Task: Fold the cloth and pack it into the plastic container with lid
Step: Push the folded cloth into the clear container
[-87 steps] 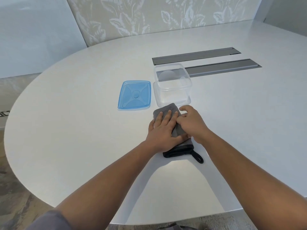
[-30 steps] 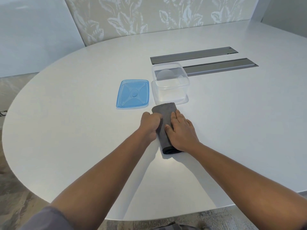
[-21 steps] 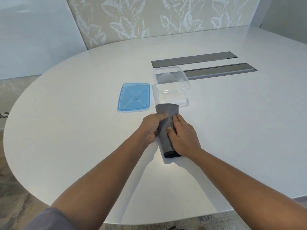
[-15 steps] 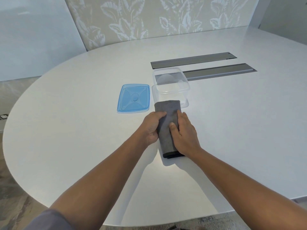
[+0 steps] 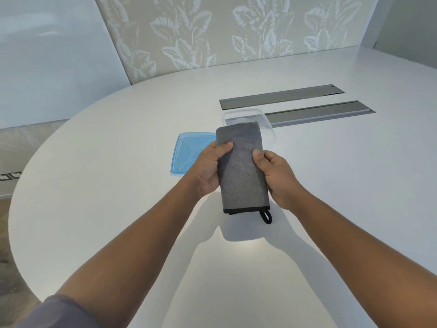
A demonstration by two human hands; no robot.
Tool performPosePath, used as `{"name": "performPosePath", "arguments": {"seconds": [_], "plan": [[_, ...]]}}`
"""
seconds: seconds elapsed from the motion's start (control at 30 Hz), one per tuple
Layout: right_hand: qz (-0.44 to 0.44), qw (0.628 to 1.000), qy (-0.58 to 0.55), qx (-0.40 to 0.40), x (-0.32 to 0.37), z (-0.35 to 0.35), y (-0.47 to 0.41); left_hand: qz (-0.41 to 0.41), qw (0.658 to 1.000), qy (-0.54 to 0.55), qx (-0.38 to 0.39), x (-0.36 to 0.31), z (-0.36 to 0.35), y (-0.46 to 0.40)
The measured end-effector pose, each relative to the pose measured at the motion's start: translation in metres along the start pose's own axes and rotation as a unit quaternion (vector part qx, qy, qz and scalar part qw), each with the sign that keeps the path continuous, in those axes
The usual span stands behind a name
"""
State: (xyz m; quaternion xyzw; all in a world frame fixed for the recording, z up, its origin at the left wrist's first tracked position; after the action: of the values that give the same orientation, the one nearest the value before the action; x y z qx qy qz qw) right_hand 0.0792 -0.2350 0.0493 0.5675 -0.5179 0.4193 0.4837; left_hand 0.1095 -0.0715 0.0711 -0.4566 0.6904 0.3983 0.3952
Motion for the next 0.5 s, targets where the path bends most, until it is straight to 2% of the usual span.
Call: {"name": "performPosePath", "arguments": {"seconds": [0.13,0.33,0.5], "plan": [[0.060,0.998,0.020,0.017,0.040,-0.003,-0.020,-0.066,0.997,-0.032,0.016,-0.033,-0.006,-0.024],[0.170,0.984,0.054,0.001,0.105,-0.006,-0.068,-0.183,0.979,-0.063,0.065,-0.101,-0.023,-0.071],[0.215,0.975,0.059,0.008,0.128,0.001,-0.111,-0.219,0.969,-0.074,0.082,-0.127,-0.029,-0.109]]}}
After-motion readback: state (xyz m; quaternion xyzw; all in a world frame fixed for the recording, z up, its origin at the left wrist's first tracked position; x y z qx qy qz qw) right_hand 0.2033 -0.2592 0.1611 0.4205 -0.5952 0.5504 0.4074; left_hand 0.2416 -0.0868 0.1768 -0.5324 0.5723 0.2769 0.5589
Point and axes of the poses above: each hand's wrist, its own y-axis away from the middle knuckle, its own z-axis out of the back of the hand, x = y × z, the point moved 3 cm from there along -y, towards the middle knuckle, and after that the axes turned 2 degrees about x, right-handed, at the moved point
